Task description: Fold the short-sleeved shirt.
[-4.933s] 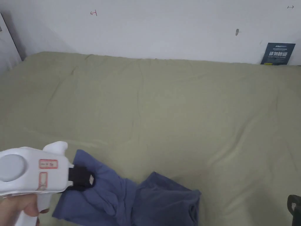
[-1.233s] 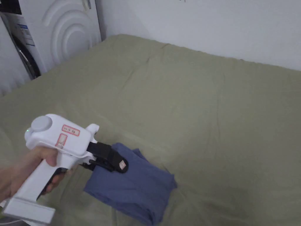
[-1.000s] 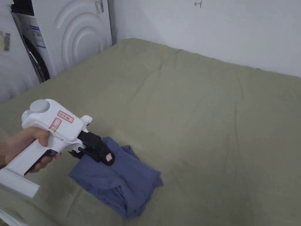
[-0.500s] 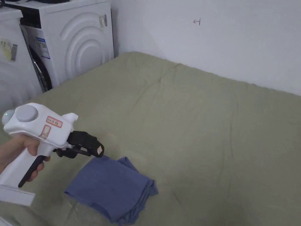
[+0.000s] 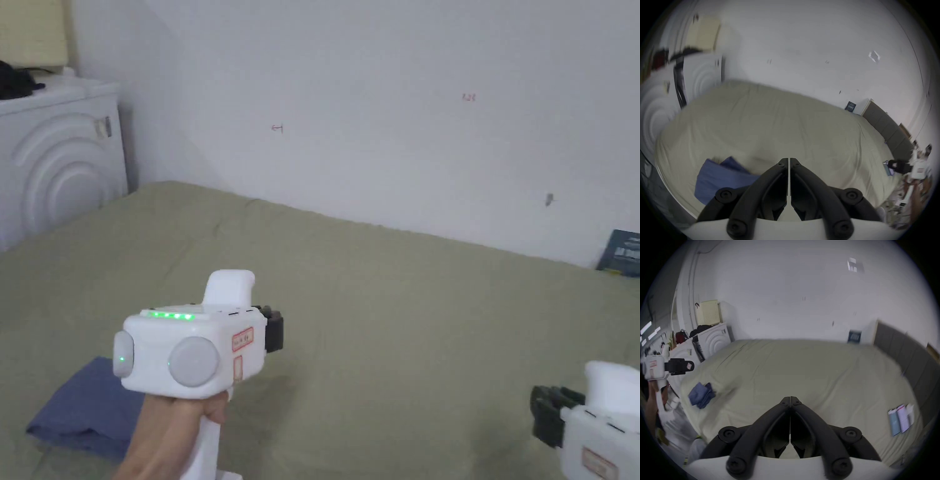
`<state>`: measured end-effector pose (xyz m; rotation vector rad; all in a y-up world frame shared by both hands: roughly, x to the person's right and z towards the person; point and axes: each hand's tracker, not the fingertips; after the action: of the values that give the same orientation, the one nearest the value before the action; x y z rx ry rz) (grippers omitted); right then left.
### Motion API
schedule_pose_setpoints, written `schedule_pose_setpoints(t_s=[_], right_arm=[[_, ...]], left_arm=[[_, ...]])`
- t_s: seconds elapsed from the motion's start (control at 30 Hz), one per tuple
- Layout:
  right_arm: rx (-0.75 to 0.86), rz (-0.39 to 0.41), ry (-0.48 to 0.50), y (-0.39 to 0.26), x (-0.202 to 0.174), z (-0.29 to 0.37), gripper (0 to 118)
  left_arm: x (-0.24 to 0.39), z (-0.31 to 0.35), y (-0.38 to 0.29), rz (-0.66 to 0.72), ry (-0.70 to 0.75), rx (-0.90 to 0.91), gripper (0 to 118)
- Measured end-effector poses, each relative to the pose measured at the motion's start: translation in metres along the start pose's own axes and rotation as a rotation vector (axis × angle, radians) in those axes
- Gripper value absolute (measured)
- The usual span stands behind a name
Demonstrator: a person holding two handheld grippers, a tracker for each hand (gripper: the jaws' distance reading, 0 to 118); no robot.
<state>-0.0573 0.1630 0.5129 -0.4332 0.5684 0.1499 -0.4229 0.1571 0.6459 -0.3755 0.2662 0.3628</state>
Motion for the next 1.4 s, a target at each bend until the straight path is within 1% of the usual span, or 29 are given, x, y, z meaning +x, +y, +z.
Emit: schedule_pose_setpoints(t_s=[0.03, 0.07, 0.13, 0.2, 0.23, 0.27, 0.3, 0.37, 0.5, 0.6, 0.7, 0.8, 0.9, 0.97, 1.0, 1.07, 1.1, 1.13, 1.17, 1.2, 1.23, 1.27, 1.37, 1.4], right_arm=[[0.039, 0.021, -0.037, 0.004, -0.002, 0.008, 1], [0.071, 0.041, -0.061, 0.007, -0.004, 0.012, 1], [0.15, 0.046, -0.128, 0.011, -0.005, 0.025, 1], [0.213, 0.039, -0.157, 0.014, -0.004, 0.036, 1], [0.228, 0.027, -0.169, 0.015, -0.003, 0.04, 1], [0.246, 0.024, -0.177, 0.016, -0.002, 0.044, 1], [0.25, 0.036, -0.174, 0.017, -0.001, 0.048, 1], [0.254, 0.027, -0.177, 0.018, 0.001, 0.055, 1], [0.258, 0.003, -0.173, 0.015, 0.005, 0.067, 1], [0.24, -0.001, -0.206, 0.014, 0.004, 0.069, 1], [0.244, -0.03, -0.189, 0.013, 0.011, 0.071, 1], [0.254, -0.012, -0.207, 0.011, 0.01, 0.073, 1], [0.25, -0.014, -0.195, 0.014, 0.009, 0.073, 1], [0.263, -0.01, -0.201, 0.015, 0.008, 0.073, 1], [0.273, -0.008, -0.211, 0.016, 0.007, 0.072, 4], [0.279, -0.02, -0.21, 0.019, 0.008, 0.073, 14], [0.277, -0.025, -0.208, 0.021, 0.009, 0.072, 14], [0.272, -0.025, -0.213, 0.022, 0.009, 0.07, 47], [0.269, -0.022, -0.217, 0.022, 0.01, 0.068, 87], [0.26, -0.022, -0.221, 0.023, 0.011, 0.066, 118], [0.341, -0.017, -0.257, 0.02, 0.007, 0.068, 118], [0.319, -0.012, -0.229, 0.015, 0.004, 0.065, 118], [0.303, -0.015, -0.235, 0.008, 0.0, 0.058, 118], [0.303, -0.024, -0.242, 0.022, 0.012, 0.069, 118]], left_arm=[[0.032, 0.003, -0.007, -0.025, -0.009, 0.013, 2], [0.048, 0.003, -0.009, -0.055, -0.003, 0.032, 2], [0.081, 0.006, -0.011, -0.123, 0.016, 0.109, 2], [0.113, 0.014, -0.012, -0.202, 0.113, 0.207, 2], [0.119, 0.017, -0.011, -0.234, 0.117, 0.216, 2], [0.124, 0.02, -0.01, -0.242, 0.078, 0.246, 2], [0.13, 0.026, -0.007, -0.241, 0.074, 0.231, 2], [0.132, 0.034, -0.003, -0.239, 0.025, 0.232, 2], [0.133, 0.048, 0.001, -0.246, 0.044, 0.234, 2], [0.135, 0.051, 0.002, -0.271, 0.065, 0.253, 2], [0.137, 0.053, 0.004, -0.253, 0.054, 0.249, 2], [0.138, 0.054, 0.004, -0.269, 0.066, 0.262, 2], [0.138, 0.055, 0.007, -0.254, 0.055, 0.259, 2], [0.137, 0.054, 0.009, -0.251, 0.053, 0.262, 6], [0.138, 0.053, 0.01, -0.25, 0.062, 0.264, 11], [0.136, 0.054, 0.011, -0.249, 0.066, 0.271, 22], [0.136, 0.055, 0.013, -0.252, 0.062, 0.272, 22], [0.136, 0.052, 0.014, -0.262, 0.075, 0.261, 56], [0.137, 0.051, 0.014, -0.268, 0.098, 0.255, 91], [0.136, 0.049, 0.014, -0.268, 0.101, 0.256, 116], [0.136, 0.052, 0.012, -0.283, 0.113, 0.345, 118], [0.136, 0.051, 0.009, -0.273, 0.135, 0.316, 118], [0.135, 0.053, 0.014, -0.297, 0.162, 0.308, 118], [0.135, 0.053, 0.015, -0.3, 0.158, 0.301, 118]])
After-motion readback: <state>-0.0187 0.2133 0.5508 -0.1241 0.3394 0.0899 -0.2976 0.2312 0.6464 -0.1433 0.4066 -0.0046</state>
